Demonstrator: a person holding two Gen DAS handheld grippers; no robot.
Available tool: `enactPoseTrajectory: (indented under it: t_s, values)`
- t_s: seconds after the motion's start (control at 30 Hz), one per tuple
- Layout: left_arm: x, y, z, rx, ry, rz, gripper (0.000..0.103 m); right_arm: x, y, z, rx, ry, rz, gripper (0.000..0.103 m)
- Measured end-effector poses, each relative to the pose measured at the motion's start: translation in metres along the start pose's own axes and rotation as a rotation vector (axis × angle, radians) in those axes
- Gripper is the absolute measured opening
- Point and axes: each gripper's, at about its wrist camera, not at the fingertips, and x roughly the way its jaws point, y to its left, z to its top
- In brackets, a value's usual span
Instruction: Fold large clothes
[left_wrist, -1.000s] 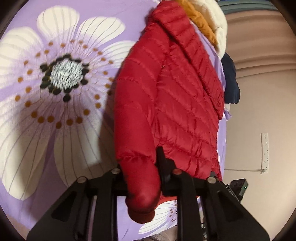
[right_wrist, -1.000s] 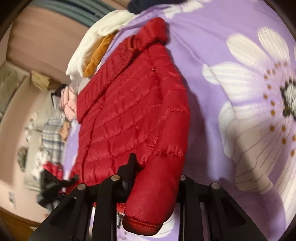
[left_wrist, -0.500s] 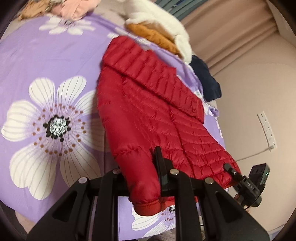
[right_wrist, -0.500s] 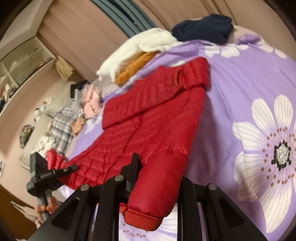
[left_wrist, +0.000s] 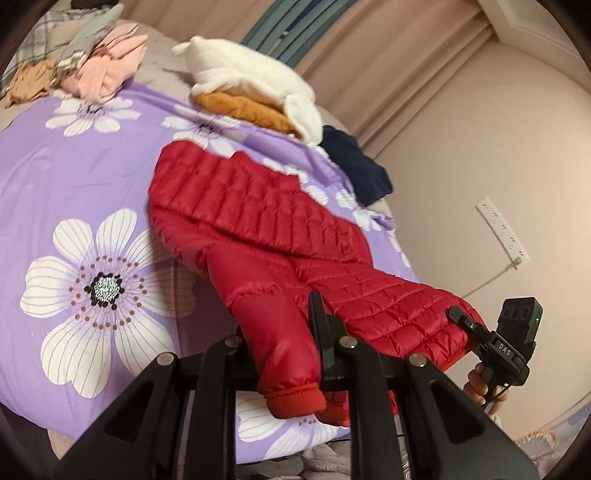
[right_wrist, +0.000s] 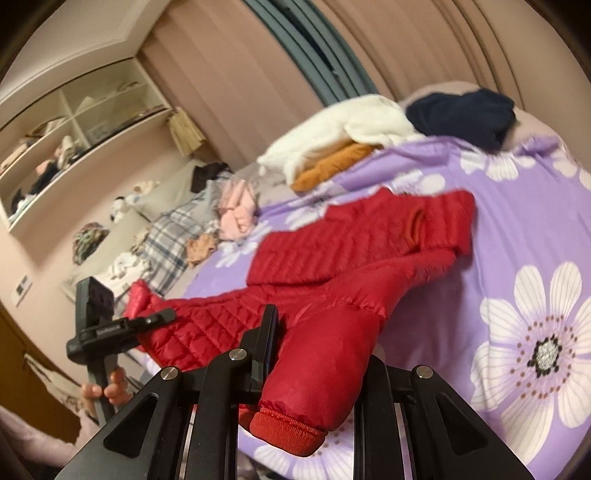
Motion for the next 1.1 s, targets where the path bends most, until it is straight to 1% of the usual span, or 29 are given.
enactPoseTrajectory:
  t_s: [0.17, 0.3, 0.47, 0.53, 1.1]
  values:
    - [-0.022, -0.012, 0.003, 0.025, -0.03, -0.042, 0.016, -0.017, 0.006, 0.008, -0.012, -0.04, 0.046, 0.022]
    - [-0.037, -0.021, 0.004, 0.049, -0.05, -0.067, 0.016, -0.026, 0.012, 0.011, -0.038, -0.063, 0.065, 0.022]
    - [-0.046, -0.026, 0.007, 0.062, -0.074, -0.085, 0.016, -0.031, 0.02, 0.015, -0.083, -0.087, 0.075, 0.022]
    - [-0.046, -0.026, 0.008, 0.062, -0.075, -0.093, 0.016, -0.032, 0.02, 0.016, -0.089, -0.091, 0.079, 0.022]
    - [-0.029, -0.017, 0.018, 0.027, -0.051, -0.073, 0.016, -0.022, 0.01, 0.021, -0.036, -0.08, 0.079, 0.022]
